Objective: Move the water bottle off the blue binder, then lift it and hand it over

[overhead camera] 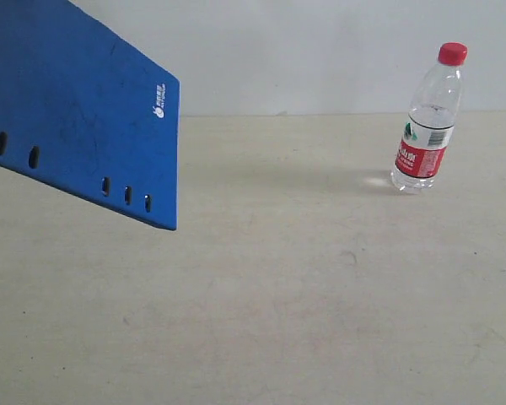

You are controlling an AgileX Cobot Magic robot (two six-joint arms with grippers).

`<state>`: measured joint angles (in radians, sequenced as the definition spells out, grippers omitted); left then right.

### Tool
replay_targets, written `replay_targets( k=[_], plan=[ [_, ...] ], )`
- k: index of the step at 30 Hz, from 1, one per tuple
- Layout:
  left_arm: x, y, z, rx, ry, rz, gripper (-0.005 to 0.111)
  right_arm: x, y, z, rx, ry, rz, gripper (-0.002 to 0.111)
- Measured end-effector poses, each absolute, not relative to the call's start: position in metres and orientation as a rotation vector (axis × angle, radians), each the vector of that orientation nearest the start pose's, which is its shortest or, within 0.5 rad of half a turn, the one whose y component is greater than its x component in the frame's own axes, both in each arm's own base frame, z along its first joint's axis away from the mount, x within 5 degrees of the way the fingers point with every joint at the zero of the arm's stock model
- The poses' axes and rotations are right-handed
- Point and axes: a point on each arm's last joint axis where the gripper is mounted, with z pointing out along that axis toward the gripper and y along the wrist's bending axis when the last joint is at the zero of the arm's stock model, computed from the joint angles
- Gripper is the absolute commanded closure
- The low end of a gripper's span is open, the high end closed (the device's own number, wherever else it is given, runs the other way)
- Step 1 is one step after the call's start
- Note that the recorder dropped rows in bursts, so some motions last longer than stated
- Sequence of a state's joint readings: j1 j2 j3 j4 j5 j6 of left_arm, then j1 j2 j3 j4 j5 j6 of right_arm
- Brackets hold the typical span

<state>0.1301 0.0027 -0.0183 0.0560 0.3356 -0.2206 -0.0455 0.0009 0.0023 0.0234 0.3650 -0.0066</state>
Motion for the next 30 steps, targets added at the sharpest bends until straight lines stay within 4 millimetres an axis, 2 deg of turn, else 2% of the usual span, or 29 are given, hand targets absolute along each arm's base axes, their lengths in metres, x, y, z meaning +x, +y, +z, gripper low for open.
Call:
replay_targets(
  k=[2, 9, 30],
  plan=[
    [0.0525, 0.0095, 0.1822, -0.223, 1.825, 0.033, 0.1, 0.0531, -0.0016, 0.1797, 0.051, 1.849, -0.012, 0.109],
    [0.053, 0.0071, 0.1825, -0.087, 1.834, 0.049, 0.1, 0.0531, -0.0016, 0.1797, 0.051, 1.849, -0.012, 0.109],
    [0.0531, 0.0067, 0.1825, -0.077, 1.835, 0.048, 0.1, 0.0531, -0.0016, 0.1797, 0.051, 1.849, -0.012, 0.109]
  ],
)
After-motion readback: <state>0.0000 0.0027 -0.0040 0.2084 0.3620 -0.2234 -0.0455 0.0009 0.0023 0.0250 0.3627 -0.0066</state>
